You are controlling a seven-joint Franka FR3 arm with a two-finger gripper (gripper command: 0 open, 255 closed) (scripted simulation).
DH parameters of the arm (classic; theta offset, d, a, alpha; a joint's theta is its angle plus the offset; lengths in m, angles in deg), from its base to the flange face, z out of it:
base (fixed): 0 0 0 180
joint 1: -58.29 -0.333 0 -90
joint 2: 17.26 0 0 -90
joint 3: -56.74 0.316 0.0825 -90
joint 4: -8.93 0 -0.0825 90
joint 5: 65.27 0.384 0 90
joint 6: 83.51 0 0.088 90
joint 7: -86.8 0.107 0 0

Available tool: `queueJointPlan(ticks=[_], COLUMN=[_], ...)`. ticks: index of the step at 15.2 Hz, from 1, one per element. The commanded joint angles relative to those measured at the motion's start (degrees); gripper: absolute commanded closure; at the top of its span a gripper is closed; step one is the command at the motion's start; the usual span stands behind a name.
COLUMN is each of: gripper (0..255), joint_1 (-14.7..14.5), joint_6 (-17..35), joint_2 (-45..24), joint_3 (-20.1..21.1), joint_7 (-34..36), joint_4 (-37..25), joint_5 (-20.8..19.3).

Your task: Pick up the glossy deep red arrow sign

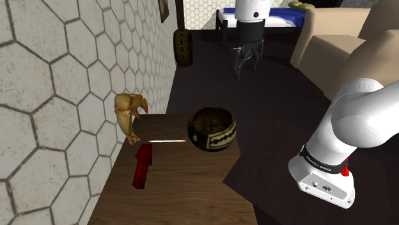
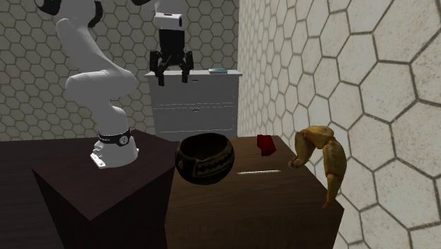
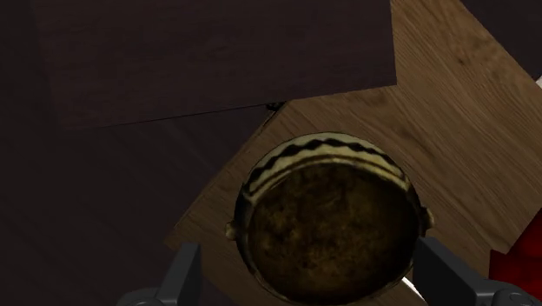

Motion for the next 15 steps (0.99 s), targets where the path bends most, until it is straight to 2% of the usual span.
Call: queueJointPlan(ticks=[1, 9, 15], gripper=[0, 0, 0], joint_1=[-0.52, -1.16, 0.26], joint_6=[3.30, 15.46, 24.02], joint_2=[-1.55, -12.26, -24.34], joint_3=[2.75, 13.63, 21.66], joint_7=[3.94, 19.09, 32.08], joint_4=[1.17, 0.56, -3.88], joint_5=[1.63, 5.08, 2.47])
